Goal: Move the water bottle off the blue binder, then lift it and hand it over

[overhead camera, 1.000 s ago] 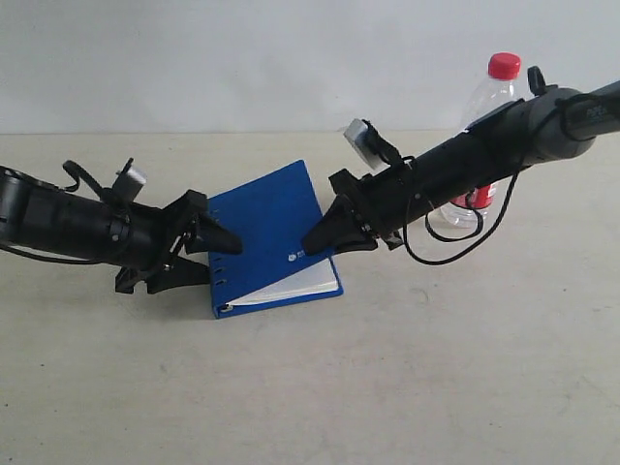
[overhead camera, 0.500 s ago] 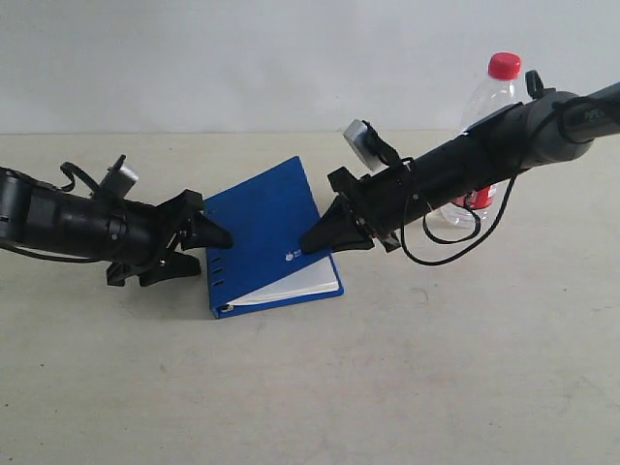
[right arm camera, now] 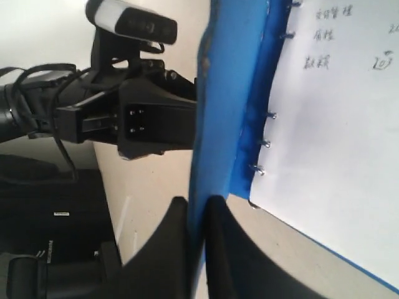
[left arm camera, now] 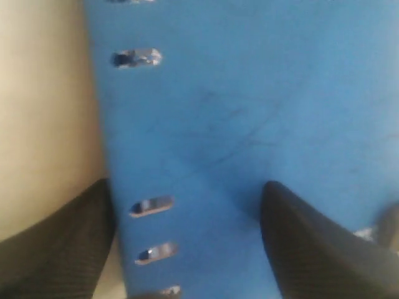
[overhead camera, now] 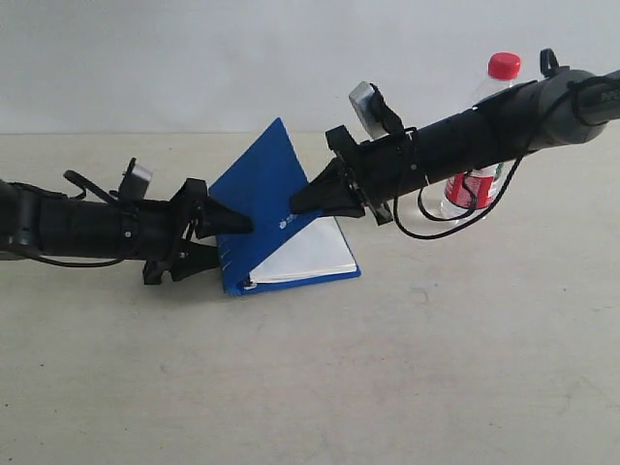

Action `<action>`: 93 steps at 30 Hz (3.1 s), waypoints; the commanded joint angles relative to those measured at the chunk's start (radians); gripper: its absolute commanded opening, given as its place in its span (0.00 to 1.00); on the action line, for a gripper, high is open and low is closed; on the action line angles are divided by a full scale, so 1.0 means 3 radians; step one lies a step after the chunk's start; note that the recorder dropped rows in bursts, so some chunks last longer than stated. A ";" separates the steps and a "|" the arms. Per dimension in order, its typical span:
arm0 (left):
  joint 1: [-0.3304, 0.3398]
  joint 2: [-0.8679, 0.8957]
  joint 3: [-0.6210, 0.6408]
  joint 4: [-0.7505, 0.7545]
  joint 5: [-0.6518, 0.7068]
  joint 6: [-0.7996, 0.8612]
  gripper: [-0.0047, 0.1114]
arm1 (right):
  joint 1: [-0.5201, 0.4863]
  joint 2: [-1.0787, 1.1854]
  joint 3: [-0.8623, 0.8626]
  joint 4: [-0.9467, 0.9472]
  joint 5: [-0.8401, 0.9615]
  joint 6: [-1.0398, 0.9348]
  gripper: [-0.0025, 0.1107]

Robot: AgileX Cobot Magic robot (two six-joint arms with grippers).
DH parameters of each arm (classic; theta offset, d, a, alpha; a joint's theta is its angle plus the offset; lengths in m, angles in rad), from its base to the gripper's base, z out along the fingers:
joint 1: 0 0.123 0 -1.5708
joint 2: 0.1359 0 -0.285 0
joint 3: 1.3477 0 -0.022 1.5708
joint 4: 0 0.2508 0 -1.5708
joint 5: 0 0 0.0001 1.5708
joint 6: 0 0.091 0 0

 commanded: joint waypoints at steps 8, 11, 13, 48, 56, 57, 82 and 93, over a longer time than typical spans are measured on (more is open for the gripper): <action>-0.0025 0.0027 -0.0357 0.0073 0.0936 0.0414 0.57 | 0.0001 -0.0022 -0.0008 -0.0790 0.0059 0.0300 0.02; -0.0025 0.0028 -0.0359 0.0073 0.0936 0.0326 0.57 | 0.0001 -0.0022 -0.0008 -0.1262 -0.0015 0.0466 0.02; -0.0025 0.0028 -0.0352 0.0073 0.0936 0.0323 0.57 | 0.0001 -0.0022 -0.0008 -0.1448 -0.0147 0.0508 0.02; 0.0201 0.0028 -0.0539 0.0392 0.0696 0.0372 0.52 | 0.0001 -0.0022 -0.0008 -0.1023 -0.0825 0.0594 0.45; 0.0201 0.0028 -0.0539 0.0484 0.0789 0.0372 0.52 | 0.0001 -0.0022 -0.0008 -0.0552 -0.1370 0.0600 0.45; 0.0201 0.0028 -0.0539 0.0522 0.0781 0.0372 0.52 | 0.0001 -0.0022 -0.0008 -0.0491 -0.1434 0.0583 0.45; 0.0213 0.0660 -0.0539 0.0073 0.0936 0.0321 0.52 | 0.0001 -0.0300 -0.0008 0.0179 0.0014 -0.0608 0.02; 0.0314 0.0660 -0.0539 0.0073 0.0936 0.0359 0.52 | 0.0001 -0.0332 -0.0008 0.0186 -0.0001 -0.0578 0.02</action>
